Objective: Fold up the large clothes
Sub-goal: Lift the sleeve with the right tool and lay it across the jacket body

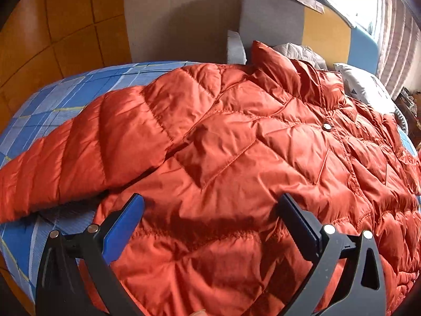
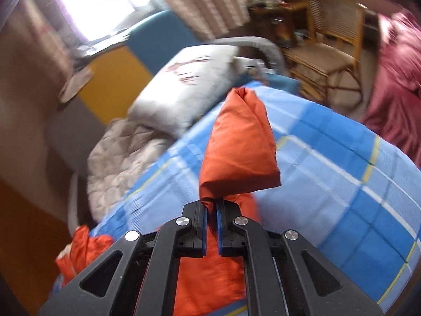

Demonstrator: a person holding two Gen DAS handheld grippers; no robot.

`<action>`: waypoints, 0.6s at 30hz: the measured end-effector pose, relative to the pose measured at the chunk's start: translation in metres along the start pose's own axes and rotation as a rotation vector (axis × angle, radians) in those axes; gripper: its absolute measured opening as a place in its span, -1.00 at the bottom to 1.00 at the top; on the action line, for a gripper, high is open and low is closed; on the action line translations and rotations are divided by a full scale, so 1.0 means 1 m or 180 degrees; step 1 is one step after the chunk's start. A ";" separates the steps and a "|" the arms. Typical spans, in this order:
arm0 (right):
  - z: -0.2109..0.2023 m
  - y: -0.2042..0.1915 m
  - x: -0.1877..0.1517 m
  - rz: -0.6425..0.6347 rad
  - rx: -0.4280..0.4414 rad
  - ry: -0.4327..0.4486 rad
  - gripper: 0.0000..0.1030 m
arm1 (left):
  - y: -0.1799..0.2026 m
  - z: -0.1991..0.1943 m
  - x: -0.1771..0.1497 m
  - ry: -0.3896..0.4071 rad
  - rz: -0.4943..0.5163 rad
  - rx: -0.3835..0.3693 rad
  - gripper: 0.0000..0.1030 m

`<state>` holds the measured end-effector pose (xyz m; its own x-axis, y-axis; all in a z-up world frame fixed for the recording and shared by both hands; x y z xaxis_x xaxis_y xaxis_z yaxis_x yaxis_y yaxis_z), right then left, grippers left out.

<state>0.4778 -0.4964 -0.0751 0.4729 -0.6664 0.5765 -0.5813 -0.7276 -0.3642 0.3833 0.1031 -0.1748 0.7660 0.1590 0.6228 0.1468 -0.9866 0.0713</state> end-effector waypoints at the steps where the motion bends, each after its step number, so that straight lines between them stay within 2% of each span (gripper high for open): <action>1: -0.002 -0.017 -0.004 -0.0114 0.0043 -0.0001 -0.92 | 0.000 0.002 0.003 0.0008 0.0004 -0.0014 0.96; 9: -0.006 -0.147 -0.070 -0.0967 0.0330 -0.0116 -0.92 | -0.008 0.025 -0.003 -0.0099 -0.0114 -0.0165 0.97; 18: -0.021 -0.283 -0.182 -0.1846 0.0778 -0.0317 -0.92 | -0.006 0.027 -0.005 -0.0085 -0.0098 -0.0158 0.97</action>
Point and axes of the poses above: each gripper's, at about its wrist camera, not at the fingertips, and z roughly the way its jaws point, y to its right, x to its top, the point moved 8 cm from there along z, roughly the way its jaws point, and after that the axes turned 3 degrees about -x, right-handed, at the moved point
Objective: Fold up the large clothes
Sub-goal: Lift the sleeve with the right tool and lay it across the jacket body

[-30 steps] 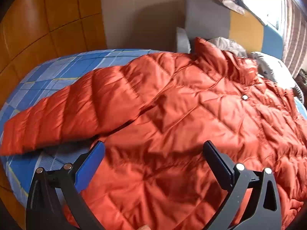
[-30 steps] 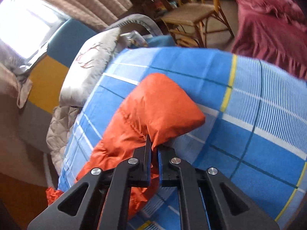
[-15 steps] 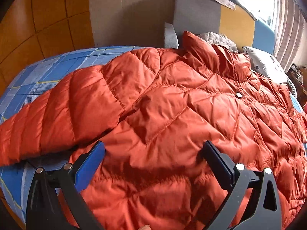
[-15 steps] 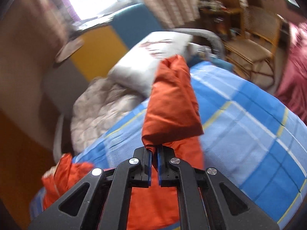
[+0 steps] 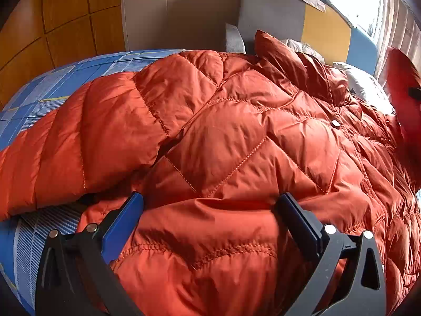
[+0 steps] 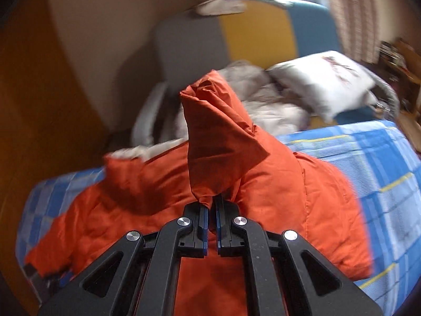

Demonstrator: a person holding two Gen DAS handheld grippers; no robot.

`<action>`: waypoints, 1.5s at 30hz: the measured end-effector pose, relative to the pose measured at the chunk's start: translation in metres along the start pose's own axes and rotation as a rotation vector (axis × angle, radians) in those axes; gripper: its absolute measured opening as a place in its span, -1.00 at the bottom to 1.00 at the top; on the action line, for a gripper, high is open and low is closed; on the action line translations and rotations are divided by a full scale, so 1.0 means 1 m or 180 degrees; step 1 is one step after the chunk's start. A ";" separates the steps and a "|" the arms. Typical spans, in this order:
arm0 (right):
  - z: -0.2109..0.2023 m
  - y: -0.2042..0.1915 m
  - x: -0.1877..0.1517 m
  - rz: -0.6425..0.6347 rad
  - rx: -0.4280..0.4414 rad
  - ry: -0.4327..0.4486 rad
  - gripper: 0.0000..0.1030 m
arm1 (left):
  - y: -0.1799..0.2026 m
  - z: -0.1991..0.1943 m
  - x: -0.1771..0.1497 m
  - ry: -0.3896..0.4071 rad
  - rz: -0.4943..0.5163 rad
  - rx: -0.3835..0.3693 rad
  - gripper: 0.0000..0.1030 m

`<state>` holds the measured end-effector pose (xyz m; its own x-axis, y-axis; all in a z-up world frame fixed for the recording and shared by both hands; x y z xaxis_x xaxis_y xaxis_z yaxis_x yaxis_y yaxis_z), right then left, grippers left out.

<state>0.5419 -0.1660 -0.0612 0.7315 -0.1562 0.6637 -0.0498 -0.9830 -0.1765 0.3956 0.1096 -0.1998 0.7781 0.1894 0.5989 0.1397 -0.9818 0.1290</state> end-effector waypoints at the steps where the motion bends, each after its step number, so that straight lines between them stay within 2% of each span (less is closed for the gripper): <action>1: 0.003 -0.013 -0.004 -0.0046 0.0036 -0.0025 -0.92 | 0.000 0.000 0.000 0.0003 0.0000 -0.0001 0.97; 14: 0.035 -0.188 -0.068 -0.0671 0.0734 -0.0525 -0.92 | -0.002 -0.004 0.000 0.0077 -0.0080 -0.0111 0.97; 21: 0.055 -0.223 -0.106 -0.0950 0.0873 -0.0895 -0.92 | -0.001 -0.005 0.000 0.0095 -0.0104 -0.0140 0.97; 24: 0.061 -0.221 -0.117 -0.0970 0.0899 -0.1002 -0.92 | -0.001 -0.005 0.000 0.0098 -0.0106 -0.0140 0.97; 27: 0.063 -0.218 -0.119 -0.0864 0.0990 -0.1045 -0.74 | -0.001 -0.005 0.000 0.0100 -0.0105 -0.0138 0.97; 28: 0.062 -0.219 -0.119 -0.0858 0.1022 -0.1038 -0.52 | -0.001 -0.005 0.000 0.0100 -0.0106 -0.0138 0.97; 29: 0.061 -0.219 -0.119 -0.0844 0.1068 -0.1049 -0.06 | -0.001 -0.006 0.000 0.0100 -0.0103 -0.0135 0.97; 30: 0.057 -0.219 -0.118 -0.0813 0.1125 -0.1055 0.18 | -0.001 -0.006 0.000 0.0101 -0.0104 -0.0136 0.97; 31: 0.052 -0.219 -0.116 -0.0812 0.1147 -0.0999 0.32 | -0.001 -0.006 0.000 0.0102 -0.0106 -0.0138 0.97; 36: 0.031 -0.210 -0.106 -0.0719 0.1256 -0.0865 0.32 | -0.001 -0.006 0.000 0.0102 -0.0106 -0.0136 0.97; 39: 0.012 -0.179 -0.093 -0.0510 0.1253 -0.0690 0.32 | 0.001 -0.006 0.000 0.0105 -0.0110 -0.0141 0.97; 41: 0.003 -0.145 -0.082 -0.0383 0.1072 -0.0536 0.32 | 0.000 -0.006 0.000 0.0104 -0.0108 -0.0138 0.97; 45: -0.005 -0.043 -0.068 -0.0077 0.0409 -0.0279 0.32 | 0.000 -0.006 0.000 0.0104 -0.0105 -0.0135 0.97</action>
Point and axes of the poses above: each gripper's, at about its wrist camera, not at the fingertips, and z roughly the way its jaws point, y to its right, x to its top, the point moved 8 cm from there along z, roughly the way its jaws point, and after that the axes turned 3 degrees about -x, right-handed, at the moved point
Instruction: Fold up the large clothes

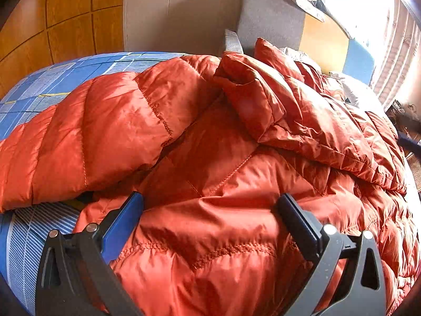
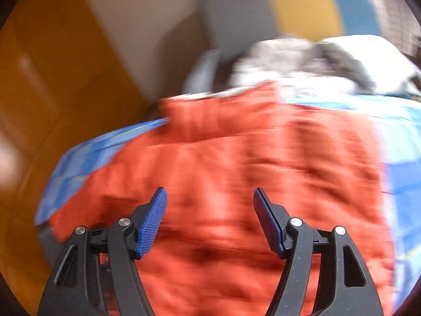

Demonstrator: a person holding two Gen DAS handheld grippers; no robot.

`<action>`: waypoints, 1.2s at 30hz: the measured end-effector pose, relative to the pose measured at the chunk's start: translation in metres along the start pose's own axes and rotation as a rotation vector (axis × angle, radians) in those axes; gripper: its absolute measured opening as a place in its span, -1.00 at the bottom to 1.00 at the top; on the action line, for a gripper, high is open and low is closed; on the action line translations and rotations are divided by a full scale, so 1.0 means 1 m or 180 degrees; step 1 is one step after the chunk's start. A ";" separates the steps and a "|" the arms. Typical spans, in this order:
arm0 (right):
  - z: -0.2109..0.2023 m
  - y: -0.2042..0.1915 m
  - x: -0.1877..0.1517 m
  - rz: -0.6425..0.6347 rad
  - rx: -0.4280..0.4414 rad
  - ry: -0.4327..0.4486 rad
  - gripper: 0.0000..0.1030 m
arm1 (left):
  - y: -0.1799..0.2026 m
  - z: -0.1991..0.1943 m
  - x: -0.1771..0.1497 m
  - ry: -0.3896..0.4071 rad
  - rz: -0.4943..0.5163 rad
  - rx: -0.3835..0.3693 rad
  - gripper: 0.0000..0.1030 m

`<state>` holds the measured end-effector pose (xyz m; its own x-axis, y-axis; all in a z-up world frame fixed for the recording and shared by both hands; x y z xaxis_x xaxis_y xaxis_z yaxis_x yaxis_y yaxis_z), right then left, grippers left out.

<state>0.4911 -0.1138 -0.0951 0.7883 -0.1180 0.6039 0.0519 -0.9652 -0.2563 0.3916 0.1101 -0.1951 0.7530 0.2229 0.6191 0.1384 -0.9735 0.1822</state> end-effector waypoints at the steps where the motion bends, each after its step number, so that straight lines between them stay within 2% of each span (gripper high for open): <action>1: -0.004 0.027 -0.001 0.0094 -0.0177 0.0032 0.32 | 0.000 0.000 0.000 0.0000 0.0003 0.0004 0.97; 4: -0.006 0.083 -0.007 0.0343 -0.0462 0.0028 0.28 | 0.001 0.000 0.000 -0.0004 0.0011 0.0016 0.97; 7: 0.001 0.110 -0.017 0.0414 -0.0588 -0.0032 0.21 | 0.001 -0.001 0.000 -0.0007 0.0016 0.0026 0.97; 14: 0.033 0.111 -0.029 0.0161 -0.0785 -0.0145 0.19 | 0.000 -0.001 0.001 0.0004 -0.0021 -0.0018 0.96; 18: 0.051 0.112 -0.034 -0.0077 -0.0999 -0.0064 0.19 | -0.005 -0.003 0.001 0.0020 -0.0079 -0.0094 0.96; 21: 0.056 0.112 -0.033 -0.0178 -0.1118 -0.0032 0.19 | -0.011 -0.012 0.004 0.0063 -0.0245 -0.0156 0.94; 23: 0.056 0.113 -0.032 -0.0171 -0.1106 -0.0023 0.20 | -0.013 -0.021 0.008 0.0117 -0.0334 -0.0239 0.88; 25: 0.056 0.115 -0.031 -0.0151 -0.1076 -0.0005 0.20 | -0.012 -0.032 0.018 0.0199 -0.0447 -0.0420 0.66; 28: 0.055 0.116 -0.031 -0.0150 -0.1071 0.0011 0.20 | -0.008 -0.039 0.042 0.0258 -0.0560 -0.0681 0.62; 31: 0.055 0.115 -0.032 -0.0140 -0.1056 0.0019 0.20 | 0.001 -0.031 0.064 0.0226 -0.0548 -0.0785 0.35; 33: 0.054 0.116 -0.033 -0.0138 -0.1050 0.0019 0.20 | 0.007 -0.022 0.075 0.0175 -0.0565 -0.0841 0.32; 35: 0.053 0.116 -0.034 -0.0133 -0.1042 0.0021 0.20 | 0.014 -0.013 0.081 0.0113 -0.0557 -0.0892 0.18; 36: 0.054 0.116 -0.033 -0.0130 -0.1037 0.0022 0.20 | 0.018 -0.007 0.083 0.0057 -0.0551 -0.0931 0.00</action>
Point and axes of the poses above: each gripper's, at about its wrist camera, not at the fingertips, and z roughly the way its jaws point, y to its right, x to its top, the point moved 8 cm from there along z, roughly the way its jaws point, and after that the axes turned 3 degrees about -x, right-handed, at the moved point
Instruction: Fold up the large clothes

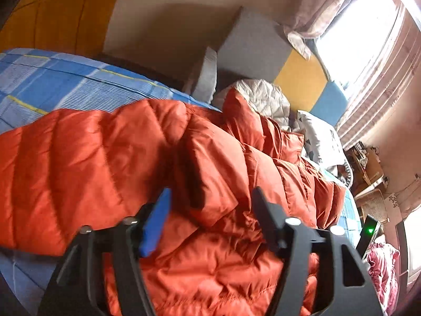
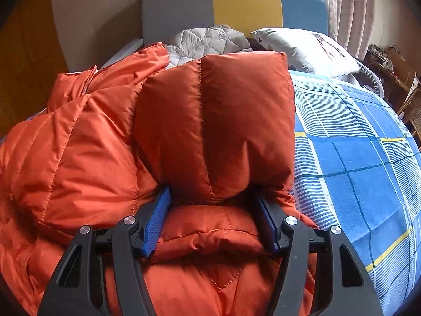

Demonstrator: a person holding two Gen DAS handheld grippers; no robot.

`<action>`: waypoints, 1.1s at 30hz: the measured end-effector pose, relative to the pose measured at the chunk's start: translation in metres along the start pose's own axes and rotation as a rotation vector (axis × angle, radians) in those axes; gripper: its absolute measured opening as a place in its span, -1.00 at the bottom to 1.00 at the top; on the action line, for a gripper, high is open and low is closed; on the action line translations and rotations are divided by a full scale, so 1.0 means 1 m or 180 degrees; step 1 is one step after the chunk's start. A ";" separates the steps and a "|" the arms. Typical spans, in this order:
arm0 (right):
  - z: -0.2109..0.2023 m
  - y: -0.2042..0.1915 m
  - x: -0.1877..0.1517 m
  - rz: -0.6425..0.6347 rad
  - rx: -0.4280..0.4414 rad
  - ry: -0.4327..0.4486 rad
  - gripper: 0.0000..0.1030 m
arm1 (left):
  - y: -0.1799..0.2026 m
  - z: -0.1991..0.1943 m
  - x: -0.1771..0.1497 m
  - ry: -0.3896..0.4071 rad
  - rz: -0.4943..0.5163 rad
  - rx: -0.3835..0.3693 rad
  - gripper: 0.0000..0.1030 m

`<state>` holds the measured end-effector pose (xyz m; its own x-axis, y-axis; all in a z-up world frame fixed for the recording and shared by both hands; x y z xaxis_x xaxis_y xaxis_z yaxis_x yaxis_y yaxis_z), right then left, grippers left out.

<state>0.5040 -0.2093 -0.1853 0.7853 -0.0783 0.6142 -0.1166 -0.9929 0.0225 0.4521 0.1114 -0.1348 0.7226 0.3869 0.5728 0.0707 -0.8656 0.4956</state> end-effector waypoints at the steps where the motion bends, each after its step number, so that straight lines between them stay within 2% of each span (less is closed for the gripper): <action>1: 0.000 -0.001 0.000 0.0001 0.0000 0.0001 0.20 | 0.001 0.003 0.000 -0.0027 -0.0011 -0.0008 -0.25; 2: 0.000 0.000 0.000 -0.0001 -0.0001 0.0000 0.20 | 0.002 0.007 0.000 -0.0052 -0.0014 0.0000 -0.41; 3: 0.000 0.000 0.000 0.0001 0.0001 0.0000 0.20 | 0.003 0.008 -0.001 -0.0068 0.0000 -0.0009 -0.77; 4: 0.000 0.000 0.000 0.0002 0.0004 0.0001 0.20 | 0.005 0.009 -0.002 -0.0070 0.0038 0.0003 -0.90; 9: -0.001 0.001 -0.001 -0.0006 0.0002 0.0007 0.20 | 0.001 -0.006 -0.007 0.0074 0.0172 0.0042 -0.95; 11: -0.002 0.000 0.000 -0.0024 -0.0016 0.0011 0.21 | -0.012 -0.010 -0.012 0.0095 0.0181 0.0144 -0.95; 16: -0.001 -0.004 0.000 -0.0073 -0.0051 0.0014 0.22 | -0.037 0.016 -0.036 -0.0124 0.0212 0.0311 -0.94; 23: 0.002 -0.006 0.000 -0.0086 -0.0064 0.0031 0.22 | -0.044 0.030 -0.041 -0.0141 0.0171 0.0342 -0.88; 26: 0.002 -0.007 0.001 -0.0088 -0.0068 0.0027 0.22 | -0.040 0.026 -0.041 -0.0143 0.0253 0.0463 -0.77; 28: 0.002 -0.006 0.001 -0.0094 -0.0078 0.0026 0.22 | -0.041 0.019 -0.041 -0.0128 0.0230 0.0525 -0.35; 29: 0.002 -0.006 0.001 -0.0097 -0.0082 0.0027 0.22 | -0.041 0.013 -0.041 -0.0110 0.0190 0.0538 -0.23; 30: 0.002 -0.006 0.001 -0.0099 -0.0085 0.0028 0.22 | -0.043 0.004 -0.040 -0.0052 0.0139 0.0551 0.12; 31: 0.002 -0.005 0.001 -0.0101 -0.0089 0.0027 0.22 | -0.046 -0.007 -0.040 0.0017 0.0082 0.0560 0.32; 33: 0.002 -0.006 0.001 -0.0102 -0.0095 0.0028 0.22 | -0.049 -0.023 -0.042 0.0087 0.0005 0.0528 0.32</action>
<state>0.5067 -0.2040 -0.1862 0.7835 -0.0454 0.6197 -0.1094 -0.9918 0.0657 0.4031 0.1453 -0.1683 0.7041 0.3921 0.5920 0.1837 -0.9059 0.3816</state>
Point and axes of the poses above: each gripper's, at about its wrist camera, not at the fingertips, and z roughly the way its jaws point, y to its right, x to its top, the point moved 8 cm from there along z, roughly the way its jaws point, and after that the axes turned 3 degrees about -x, right-handed, at the moved point
